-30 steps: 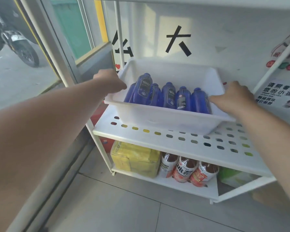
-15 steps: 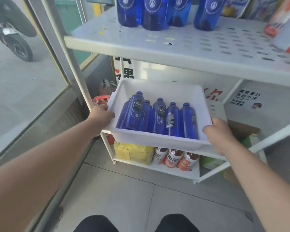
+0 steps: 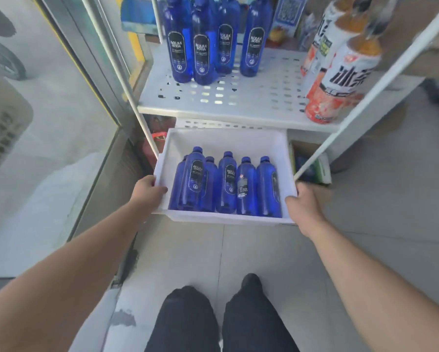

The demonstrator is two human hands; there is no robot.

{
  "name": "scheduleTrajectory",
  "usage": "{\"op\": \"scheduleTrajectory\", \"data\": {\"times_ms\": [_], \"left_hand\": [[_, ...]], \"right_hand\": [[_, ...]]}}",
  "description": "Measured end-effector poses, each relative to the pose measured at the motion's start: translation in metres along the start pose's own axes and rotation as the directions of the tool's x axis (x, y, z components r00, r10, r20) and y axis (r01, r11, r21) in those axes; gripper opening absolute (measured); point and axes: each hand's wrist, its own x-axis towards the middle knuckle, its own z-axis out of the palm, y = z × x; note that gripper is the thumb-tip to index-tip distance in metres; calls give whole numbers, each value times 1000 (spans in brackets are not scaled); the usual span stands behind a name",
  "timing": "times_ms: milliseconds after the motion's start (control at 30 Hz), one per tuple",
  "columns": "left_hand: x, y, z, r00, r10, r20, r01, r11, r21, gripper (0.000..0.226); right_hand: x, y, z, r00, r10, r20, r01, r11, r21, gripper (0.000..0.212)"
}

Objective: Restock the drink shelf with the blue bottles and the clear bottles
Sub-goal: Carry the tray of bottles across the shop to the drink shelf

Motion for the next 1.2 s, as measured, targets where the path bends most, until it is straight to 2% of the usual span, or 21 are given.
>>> {"op": "scheduleTrajectory", "data": {"times_ms": [133,267,367,433,500,633,700,733,800,900,1000,1067,1133,1200], "left_hand": [[-80,11,-29,1000,-1,21,1,1000,11,20],[-157,38,-53,997,72,-1,-71,997,37,12],[-215,55,-55,989,148,-14,-148,988,-32,13],[-255,71,-53,985,170,-13,-171,982,-83,17],[-291,89,-47,977,211,14,-208,970,-125,20],[-356,128,-28,951,291,104,-261,936,-235,17],[-387,154,-15,933,314,174,-255,921,-294,19],[-398,165,-10,926,318,203,-246,917,-315,28],[-419,190,5,912,335,235,-241,904,-353,35],[-444,235,37,867,405,289,-265,868,-420,14],[-453,273,68,814,459,355,-253,832,-495,26],[-455,301,90,789,486,376,-250,813,-527,18],[-448,330,112,775,498,390,-259,812,-523,32],[-433,366,141,767,523,373,-278,794,-541,27]], "right_hand": [[-73,-12,-54,1000,6,0,-6,1000,-8,28],[-136,-14,-112,999,1,-48,1,999,48,27],[-172,-11,-165,998,-35,-57,41,992,121,25],[-197,-8,-205,994,-61,-88,74,985,153,31],[-218,-3,-243,990,-76,-122,97,980,173,31],[-252,17,-321,978,-66,-197,108,972,209,7],[-267,27,-362,969,-56,-242,118,962,247,11],[-273,30,-379,965,-53,-257,122,959,257,16],[-280,39,-414,953,-50,-300,135,954,268,17],[-279,52,-465,933,-25,-359,136,948,288,15],[-268,61,-503,914,-34,-404,166,940,297,18],[-250,70,-528,916,-20,-401,163,931,326,9],[-226,75,-550,921,-2,-389,150,925,349,16],[-193,74,-575,921,6,-389,147,920,364,21]]}}
